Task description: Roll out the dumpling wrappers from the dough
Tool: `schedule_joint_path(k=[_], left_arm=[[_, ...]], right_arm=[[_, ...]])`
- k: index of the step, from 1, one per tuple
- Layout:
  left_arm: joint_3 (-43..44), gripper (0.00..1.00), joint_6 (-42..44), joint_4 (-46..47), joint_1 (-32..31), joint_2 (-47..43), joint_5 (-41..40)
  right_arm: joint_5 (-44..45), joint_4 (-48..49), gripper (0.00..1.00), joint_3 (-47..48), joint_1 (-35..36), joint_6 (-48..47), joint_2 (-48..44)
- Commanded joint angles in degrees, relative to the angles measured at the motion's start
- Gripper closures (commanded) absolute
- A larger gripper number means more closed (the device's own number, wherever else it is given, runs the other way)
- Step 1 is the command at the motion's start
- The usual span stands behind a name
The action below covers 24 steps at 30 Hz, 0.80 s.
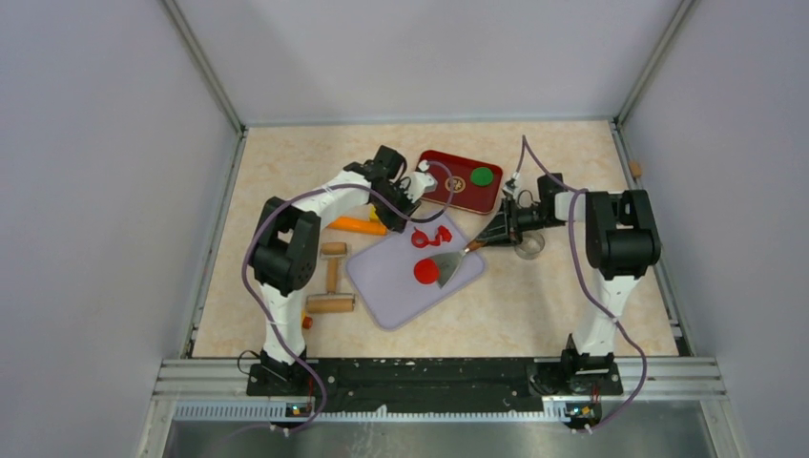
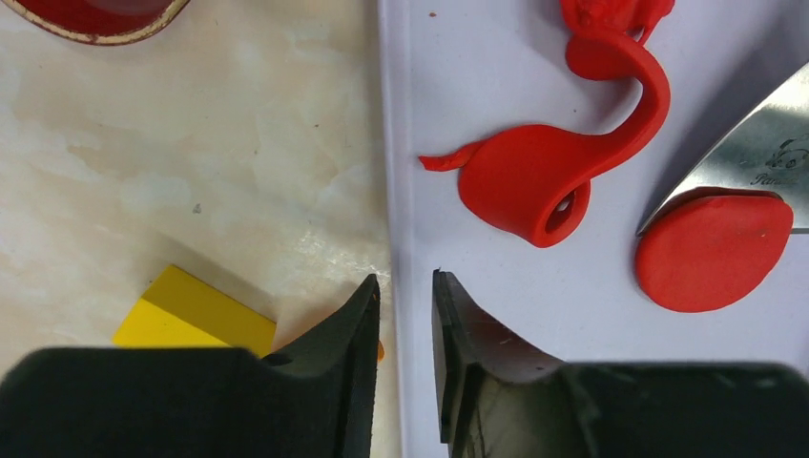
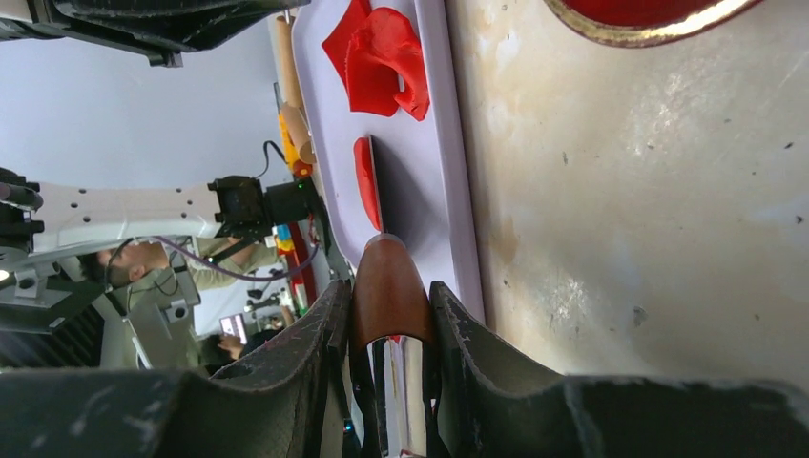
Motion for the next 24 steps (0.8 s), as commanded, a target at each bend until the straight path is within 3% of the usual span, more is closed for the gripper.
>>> schedule_joint_path(k=[1, 16, 24], left_arm=[[0.57, 0.68, -0.05, 1.35, -0.18, 0.73, 1.84], [1.44, 0.87, 0.38, -1.2, -0.13, 3.71, 3.01], [1.25, 0.86, 0.14, -0.81, -0.13, 2.99, 1.9]], right_arm=[[4.55, 3.14, 1.0, 1.28, 0.96, 0.03, -1.34], [5.46, 6.93, 1.0, 1.31, 4.13, 2.42, -0.56], [-0.15, 13.55, 1.0, 0.85, 5.12, 7.55, 0.71]])
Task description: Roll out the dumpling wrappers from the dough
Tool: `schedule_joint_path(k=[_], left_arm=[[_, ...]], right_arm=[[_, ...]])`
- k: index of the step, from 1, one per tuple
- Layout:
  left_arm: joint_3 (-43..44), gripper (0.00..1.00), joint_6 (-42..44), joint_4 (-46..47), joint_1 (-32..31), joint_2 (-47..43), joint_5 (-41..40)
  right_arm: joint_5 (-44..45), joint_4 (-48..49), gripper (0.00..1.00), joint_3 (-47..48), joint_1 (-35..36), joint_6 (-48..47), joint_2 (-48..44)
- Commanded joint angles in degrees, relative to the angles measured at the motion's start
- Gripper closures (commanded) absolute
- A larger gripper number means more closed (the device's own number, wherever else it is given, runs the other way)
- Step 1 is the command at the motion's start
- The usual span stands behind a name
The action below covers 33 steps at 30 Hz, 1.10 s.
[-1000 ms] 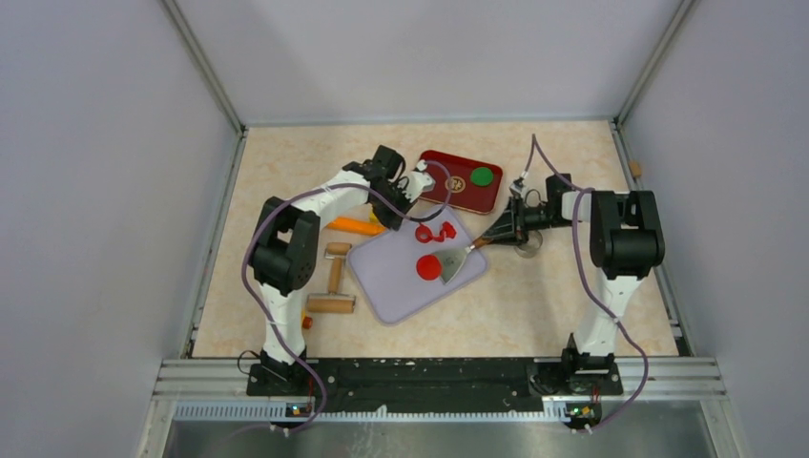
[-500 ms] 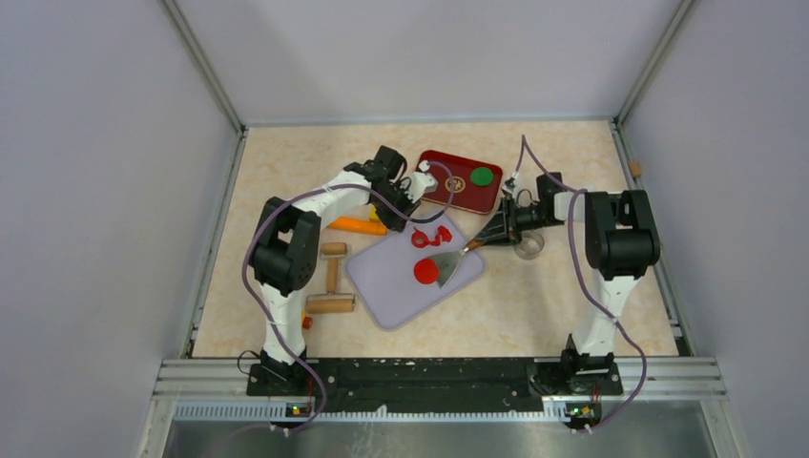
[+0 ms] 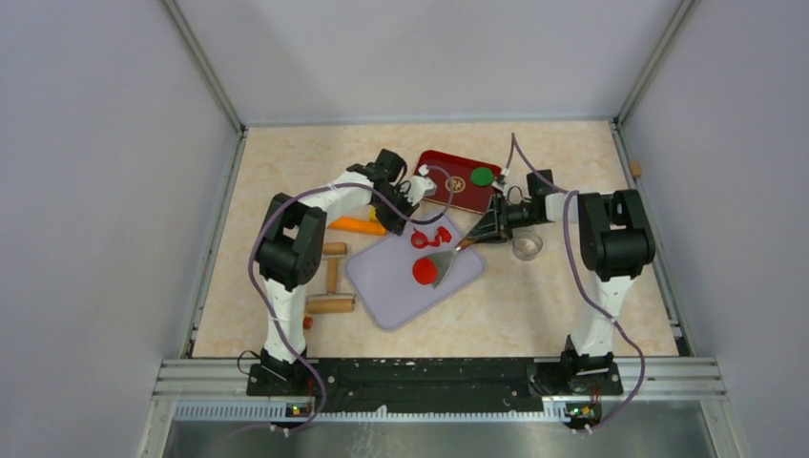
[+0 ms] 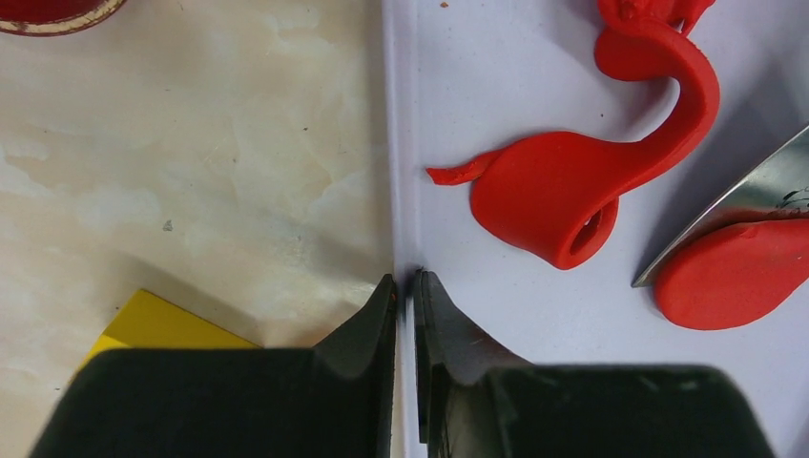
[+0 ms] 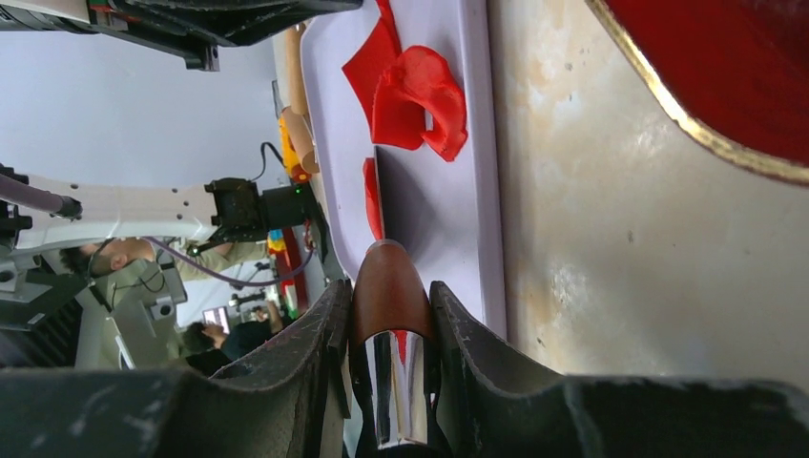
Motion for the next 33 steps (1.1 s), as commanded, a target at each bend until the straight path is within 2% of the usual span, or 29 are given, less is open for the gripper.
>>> schedule_joint_path(k=[1, 6, 7, 8, 14, 19, 24, 28, 33], left_arm=[[0.59, 0.85, -0.35, -0.58, -0.38, -0.37, 0.7], [1.37, 0.77, -0.84, -0.67, -0.33, -1.83, -0.09], [1.76, 0.75, -0.87, -0.75, -0.29, -2.22, -2.56], [2.06, 0.74, -0.87, -0.83, -0.21, -2.52, -0.63], [4.29, 0.7, -1.01, -1.29, 0.47, -4.16, -1.3], [7.58, 0.6, -1.68, -0.79, 1.9, -5.83, -3.39], [11.46, 0.56, -2.7, -1.14, 4.29, -7.51, -4.47], [13.65, 0.55, -2.08, -3.6, 6.21, -8.56, -5.23], [11.97, 0.54, -1.27, -5.43, 7.69, -11.53, -5.79]], right_arm=[[-1.78, 7.12, 1.0, 0.84, 1.19, 2.57, 0.86], [-6.75, 11.27, 1.0, -0.04, 1.19, 7.09, -0.04], [-7.76, 11.99, 1.0, -0.19, 1.19, 7.85, -0.05], [-8.32, 11.92, 1.0, -0.09, 1.1, 8.0, 0.04], [-11.41, 9.68, 1.0, 1.39, 1.04, 8.35, 2.27], [-13.14, 5.33, 1.0, 3.33, 0.65, 6.33, 1.52], [-13.19, 7.48, 1.0, 5.39, -1.52, 10.12, -0.84], [-11.99, 19.4, 1.0, 5.59, -4.31, 21.18, -2.0], [-9.92, 46.66, 1.0, 4.15, -8.86, 44.99, -0.77]])
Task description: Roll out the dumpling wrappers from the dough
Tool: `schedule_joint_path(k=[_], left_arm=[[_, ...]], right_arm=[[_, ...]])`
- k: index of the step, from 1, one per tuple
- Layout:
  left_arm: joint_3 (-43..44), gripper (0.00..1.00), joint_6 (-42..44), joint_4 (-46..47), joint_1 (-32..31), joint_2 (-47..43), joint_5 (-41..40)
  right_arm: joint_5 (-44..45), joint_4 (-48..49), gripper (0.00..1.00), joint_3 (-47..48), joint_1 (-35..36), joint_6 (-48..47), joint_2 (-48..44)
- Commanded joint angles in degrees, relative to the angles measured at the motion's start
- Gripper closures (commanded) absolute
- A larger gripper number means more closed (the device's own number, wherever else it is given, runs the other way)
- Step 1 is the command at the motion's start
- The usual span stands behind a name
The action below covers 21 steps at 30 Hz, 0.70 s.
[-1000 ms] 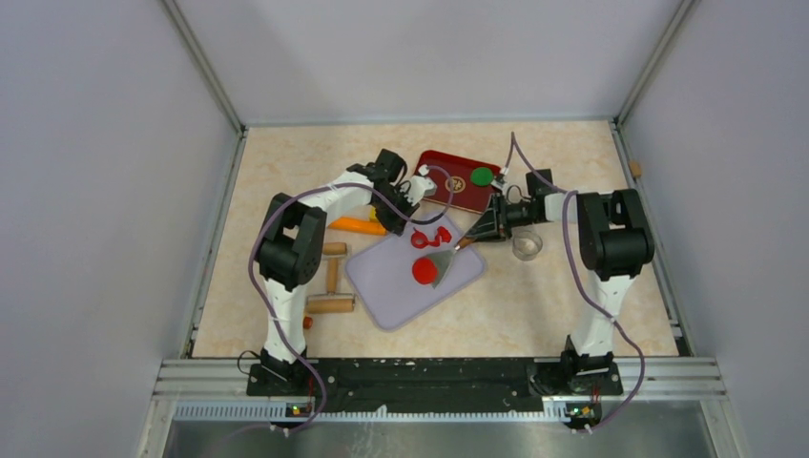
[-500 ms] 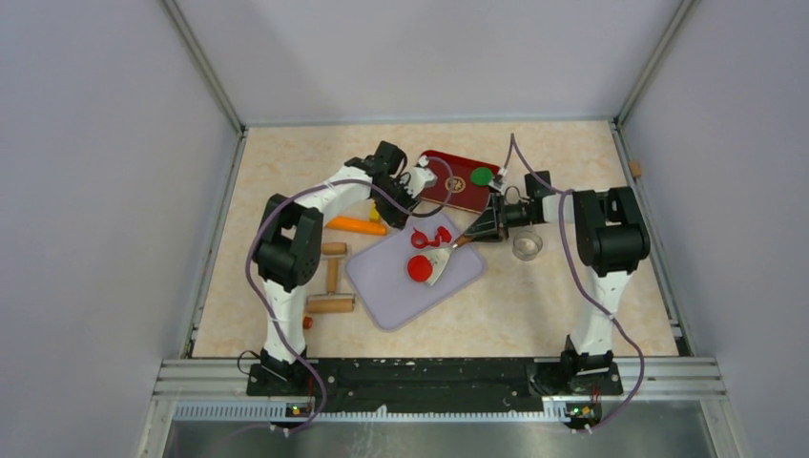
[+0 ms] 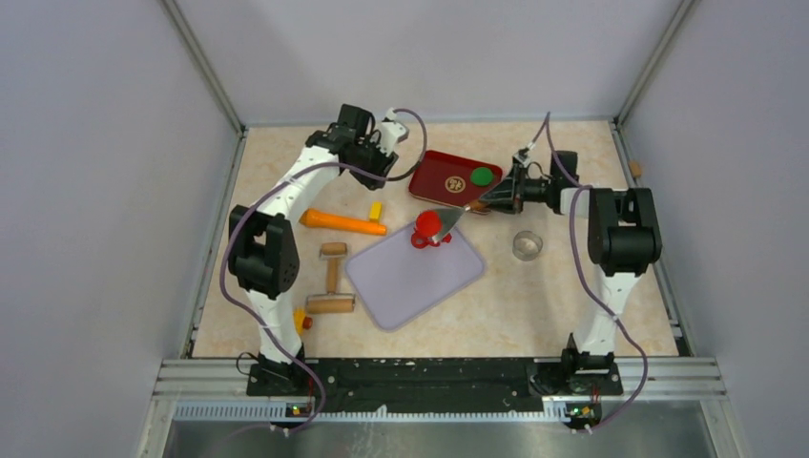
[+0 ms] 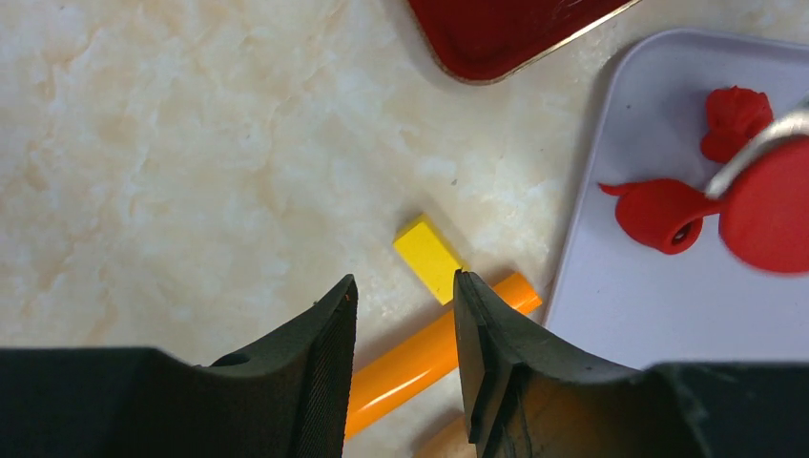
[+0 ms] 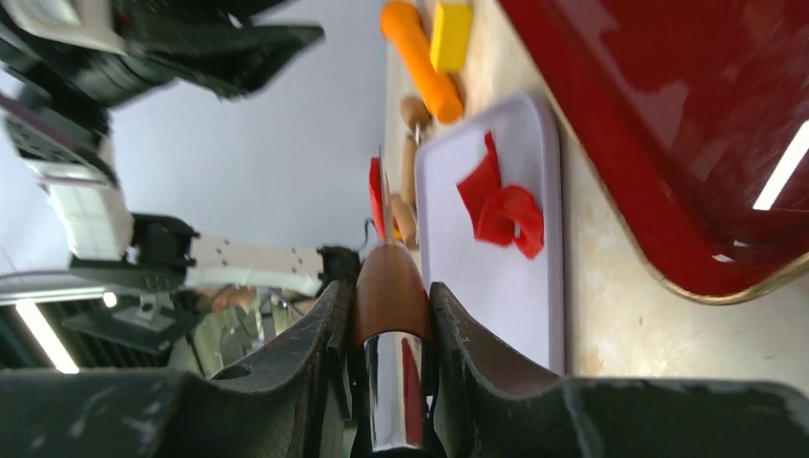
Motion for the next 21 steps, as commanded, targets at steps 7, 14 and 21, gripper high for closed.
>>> schedule_joint_path(k=[7, 14, 21], left_arm=[[-1.07, 0.54, 0.15, -3.33, 0.82, -5.64, -0.74], [-0.91, 0.54, -0.05, -3.16, 0.75, -5.01, -0.6], [-1.36, 0.54, -0.72, -2.45, 0.39, -4.46, 0.2]], right_arm=[[2.89, 22.45, 1.0, 5.36, -7.34, 18.37, -0.37], [7.87, 3.05, 1.0, 11.13, -10.33, 2.35, -0.79], [11.69, -11.1, 1.0, 13.89, -11.47, -7.83, -1.58]])
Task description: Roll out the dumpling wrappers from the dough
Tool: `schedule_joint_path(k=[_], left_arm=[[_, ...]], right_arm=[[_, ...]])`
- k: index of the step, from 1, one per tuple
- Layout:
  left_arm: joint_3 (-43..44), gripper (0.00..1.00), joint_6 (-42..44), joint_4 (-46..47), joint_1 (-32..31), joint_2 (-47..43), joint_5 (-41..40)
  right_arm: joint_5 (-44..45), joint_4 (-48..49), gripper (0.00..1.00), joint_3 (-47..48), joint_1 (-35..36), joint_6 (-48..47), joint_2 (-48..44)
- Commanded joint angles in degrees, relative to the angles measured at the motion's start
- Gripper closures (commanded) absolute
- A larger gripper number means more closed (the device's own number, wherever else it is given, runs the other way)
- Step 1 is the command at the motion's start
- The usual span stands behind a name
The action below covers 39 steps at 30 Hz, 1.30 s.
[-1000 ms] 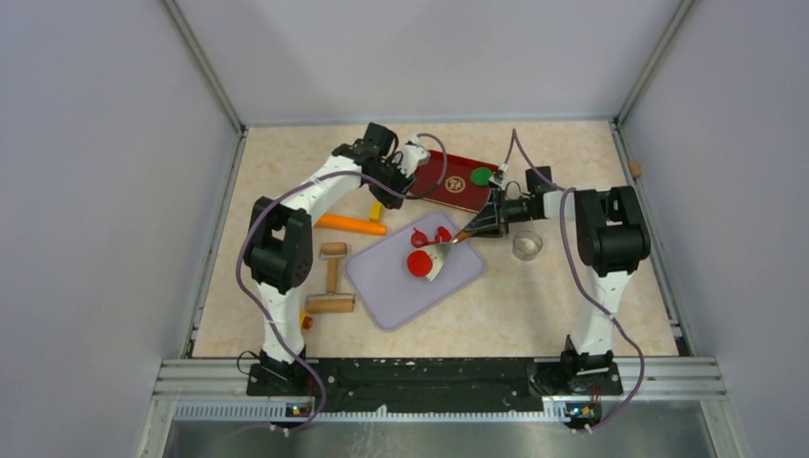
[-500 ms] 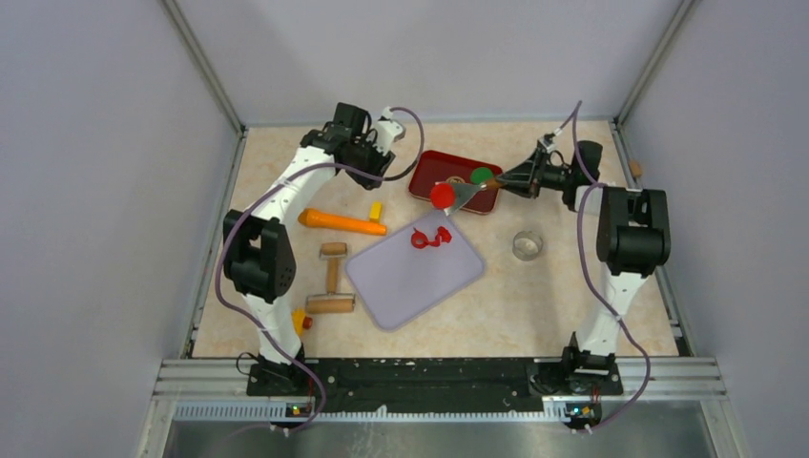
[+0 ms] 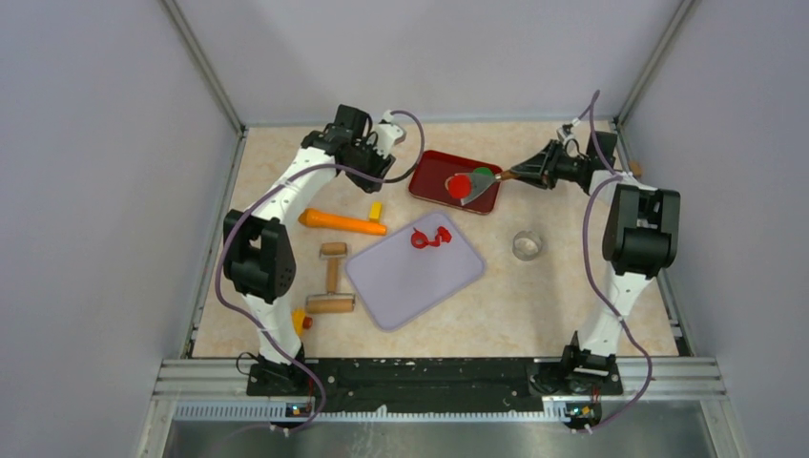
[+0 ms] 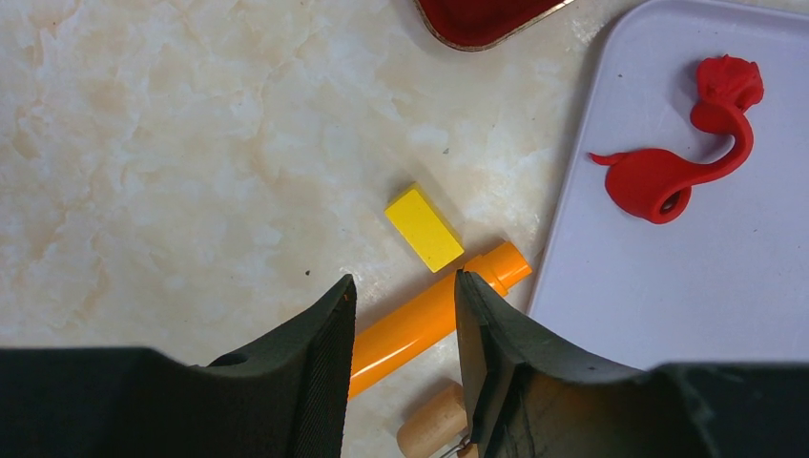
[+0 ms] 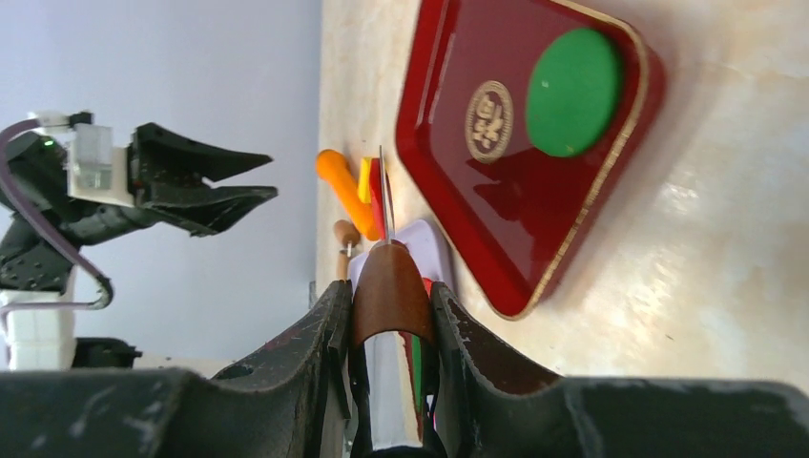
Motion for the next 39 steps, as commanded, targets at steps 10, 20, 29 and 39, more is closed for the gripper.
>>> schedule_joint_path(k=[10, 20, 29, 39], left_arm=[[-0.89, 0.53, -1.09, 1.79, -0.68, -1.04, 1.57], [-1.8, 0.53, -1.33, 2.06, -0.98, -1.19, 1.84], [-1.48, 0.53, -1.55, 2.32, -1.55, -0.81, 1.87], [-1.43, 0.53, -2.24, 2.92, -2.25, -0.04, 2.44]], right_arm=[[4.91, -15.09, 1.0, 4.94, -1.83, -12.16, -1.4], [6.24, -16.67, 1.0, 6.25, -3.21, -13.35, -1.36], [12.04, -26.83, 1.0, 10.79, -3.15, -20.59, -1.31], [21.98, -38.84, 1.0, 18.44, 1.48, -30.58, -3.11]])
